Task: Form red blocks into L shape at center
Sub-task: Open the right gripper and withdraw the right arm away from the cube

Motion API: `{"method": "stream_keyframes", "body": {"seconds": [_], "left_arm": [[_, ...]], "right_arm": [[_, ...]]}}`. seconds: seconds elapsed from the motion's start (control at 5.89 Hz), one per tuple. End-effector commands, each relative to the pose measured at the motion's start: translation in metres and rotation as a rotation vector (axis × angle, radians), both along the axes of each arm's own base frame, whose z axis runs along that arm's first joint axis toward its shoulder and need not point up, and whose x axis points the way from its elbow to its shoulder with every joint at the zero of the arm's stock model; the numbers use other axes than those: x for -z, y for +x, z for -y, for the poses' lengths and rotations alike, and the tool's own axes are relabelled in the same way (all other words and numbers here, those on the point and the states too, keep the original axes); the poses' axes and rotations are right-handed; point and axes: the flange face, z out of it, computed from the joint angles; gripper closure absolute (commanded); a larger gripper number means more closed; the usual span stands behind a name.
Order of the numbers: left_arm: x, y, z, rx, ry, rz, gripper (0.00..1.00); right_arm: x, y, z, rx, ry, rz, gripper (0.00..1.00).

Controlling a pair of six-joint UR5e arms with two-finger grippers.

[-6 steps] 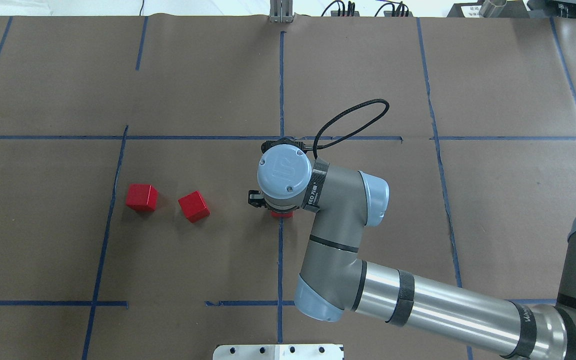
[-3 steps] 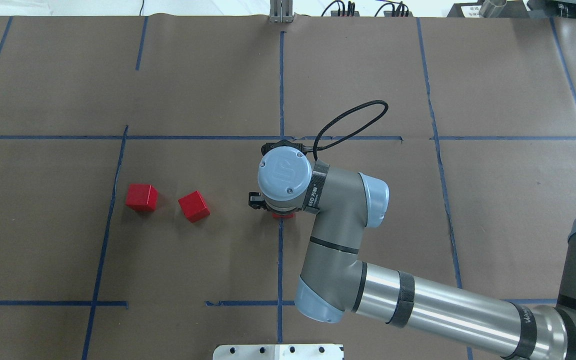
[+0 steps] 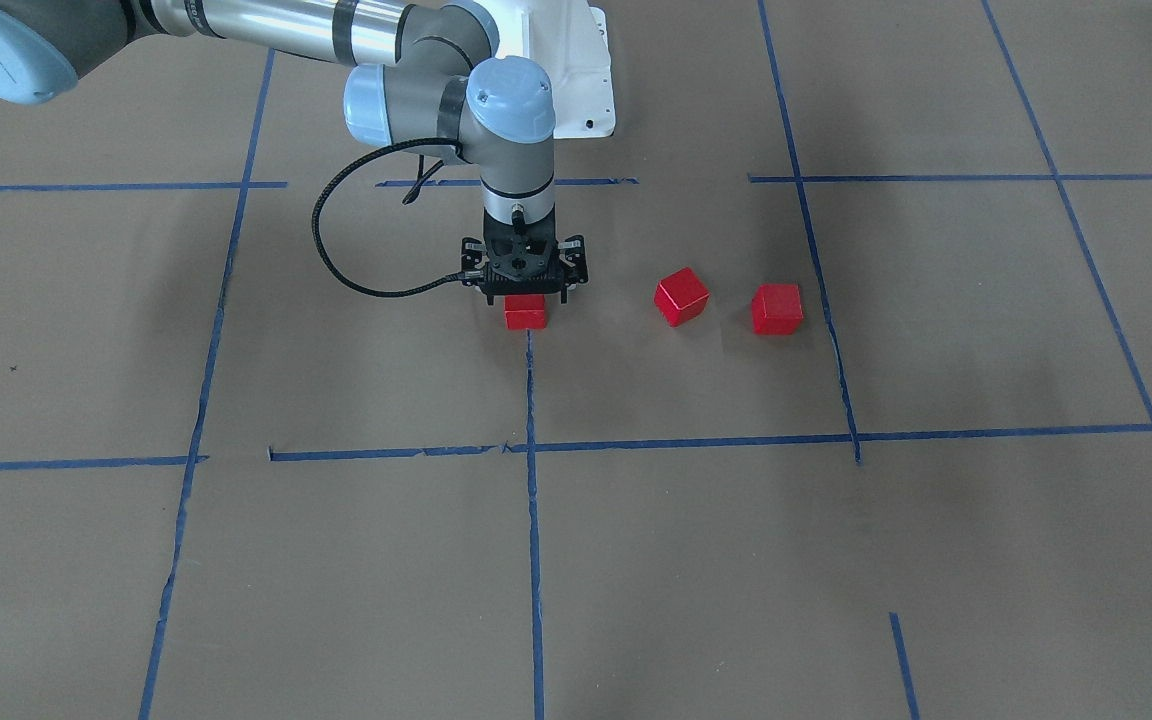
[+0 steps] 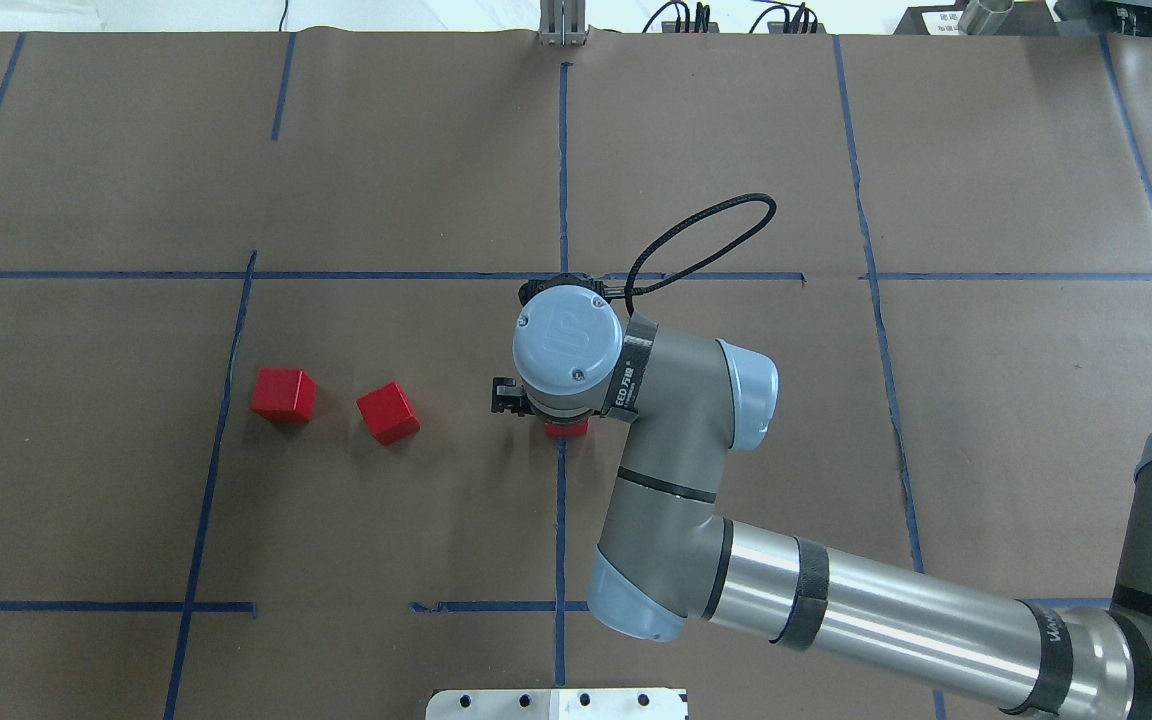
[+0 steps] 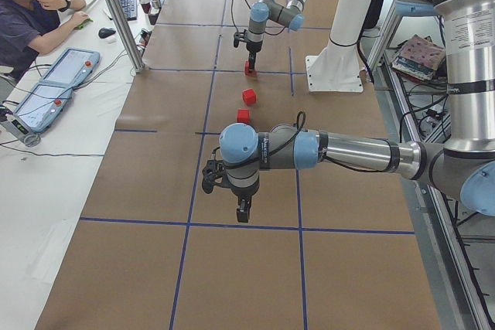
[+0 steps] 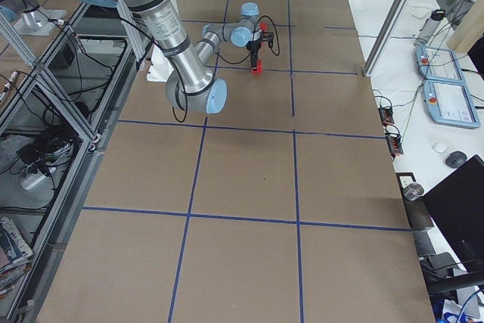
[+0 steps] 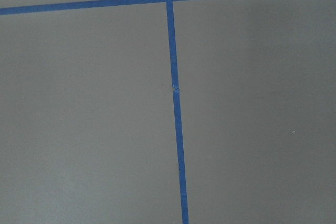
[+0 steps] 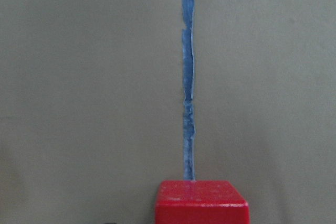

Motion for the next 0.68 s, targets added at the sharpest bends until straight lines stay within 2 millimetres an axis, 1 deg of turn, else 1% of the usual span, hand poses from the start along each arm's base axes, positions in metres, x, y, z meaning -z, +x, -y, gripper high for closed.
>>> {"method": "stream_keyframes", "body": {"seconds": [0.0,0.17,0.34,0.51], "left_arm": [[0.007,0.001,0.002,-0.002,0.016,0.000,0.00],[0.011,0.018,0.007,-0.044,0.025,-0.001,0.00],[0.018,0.021,0.019,-0.049,0.043,0.010,0.00],[0.042,0.024,0.039,-0.052,0.096,-0.003,0.00]], "right_arm": [[0.028,0.049,0.043,0.022,0.007,0.018,0.00],[0.034,0.084,0.067,0.056,-0.006,0.017,0.00],[0.029,0.122,0.099,0.075,-0.026,0.005,0.00],[0.005,0.162,0.131,0.138,-0.004,-0.046,0.00]]}}
